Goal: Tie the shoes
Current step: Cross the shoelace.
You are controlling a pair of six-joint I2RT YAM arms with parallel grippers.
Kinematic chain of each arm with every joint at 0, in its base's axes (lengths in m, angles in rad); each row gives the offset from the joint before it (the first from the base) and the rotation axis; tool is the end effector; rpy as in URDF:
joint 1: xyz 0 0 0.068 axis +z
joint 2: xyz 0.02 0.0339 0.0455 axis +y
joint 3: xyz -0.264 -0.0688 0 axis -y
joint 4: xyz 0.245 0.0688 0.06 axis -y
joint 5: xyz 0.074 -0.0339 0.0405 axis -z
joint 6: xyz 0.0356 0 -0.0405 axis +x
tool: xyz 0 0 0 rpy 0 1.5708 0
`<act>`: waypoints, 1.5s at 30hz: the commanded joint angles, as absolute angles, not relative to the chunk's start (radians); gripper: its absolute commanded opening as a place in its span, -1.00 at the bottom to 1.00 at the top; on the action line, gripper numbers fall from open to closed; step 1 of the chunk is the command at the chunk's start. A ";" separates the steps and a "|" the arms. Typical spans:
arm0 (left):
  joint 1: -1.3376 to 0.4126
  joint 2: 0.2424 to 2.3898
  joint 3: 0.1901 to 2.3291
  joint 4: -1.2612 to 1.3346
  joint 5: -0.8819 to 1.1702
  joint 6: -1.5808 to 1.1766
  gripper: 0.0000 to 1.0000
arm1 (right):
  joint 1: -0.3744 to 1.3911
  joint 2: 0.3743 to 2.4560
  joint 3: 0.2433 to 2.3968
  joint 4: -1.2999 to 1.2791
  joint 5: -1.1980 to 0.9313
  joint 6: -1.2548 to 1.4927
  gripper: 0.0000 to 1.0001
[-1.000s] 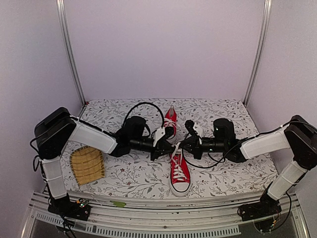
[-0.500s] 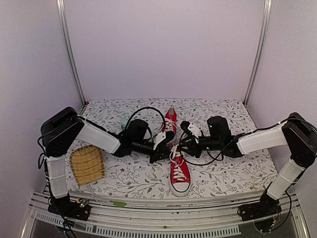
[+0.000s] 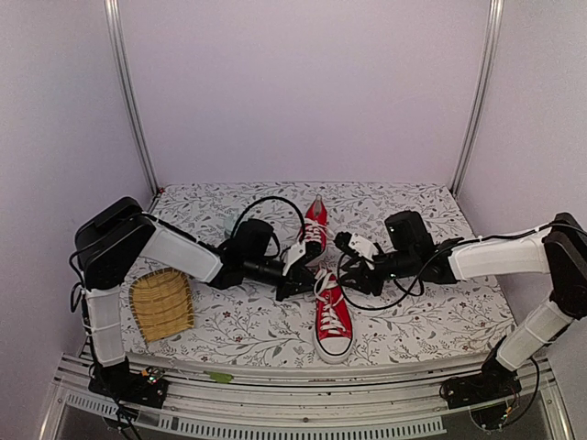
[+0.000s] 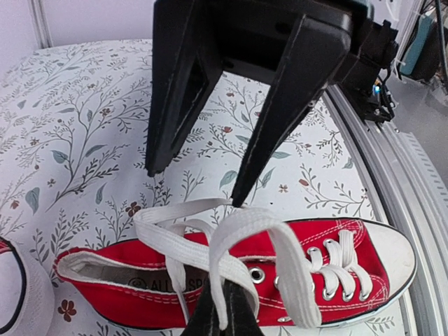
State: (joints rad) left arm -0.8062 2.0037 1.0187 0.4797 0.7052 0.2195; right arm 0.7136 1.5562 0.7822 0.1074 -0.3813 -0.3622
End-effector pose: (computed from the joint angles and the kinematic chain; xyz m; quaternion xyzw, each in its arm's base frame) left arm 0.2635 -0.3080 0.1332 0.5495 0.6184 -0.4226 0.3703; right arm 0.2313 0.2178 0.1829 -0.5236 0.7161 0.2428 0.3925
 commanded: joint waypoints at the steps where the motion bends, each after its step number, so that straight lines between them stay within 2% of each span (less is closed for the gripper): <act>1: -0.793 2.018 1.043 0.460 0.719 0.227 -1.00 | 0.721 1.485 0.798 0.061 -0.429 -0.428 -0.27; 3: -0.793 2.014 1.039 0.461 0.721 0.228 -1.00 | 0.743 1.470 0.772 0.073 -0.413 -0.449 -0.38; 7: -0.793 2.009 1.039 0.464 0.722 0.231 -1.00 | 0.818 1.458 0.691 0.188 -0.299 -0.554 -0.48; 11: -0.794 2.009 1.043 0.463 0.721 0.233 -1.00 | 0.826 1.503 0.717 0.236 -0.231 -0.646 -0.56; 15: -0.793 2.010 1.045 0.458 0.718 0.233 -1.00 | 0.825 1.565 0.742 0.229 -0.158 -0.710 -0.53; 31: -0.794 2.018 1.060 0.440 0.721 0.241 -1.00 | 0.825 1.645 0.763 0.247 -0.130 -0.752 -0.44; 38: -0.793 2.019 1.063 0.433 0.721 0.243 -1.00 | 0.826 1.640 0.764 0.248 -0.147 -0.738 -0.59; 41: -0.795 2.018 1.064 0.431 0.720 0.243 -1.00 | 0.825 1.646 0.773 0.237 -0.145 -0.732 -0.94; 45: -0.792 2.002 1.056 0.411 0.705 0.257 -1.00 | 0.825 1.627 0.792 0.193 -0.124 -0.685 -0.98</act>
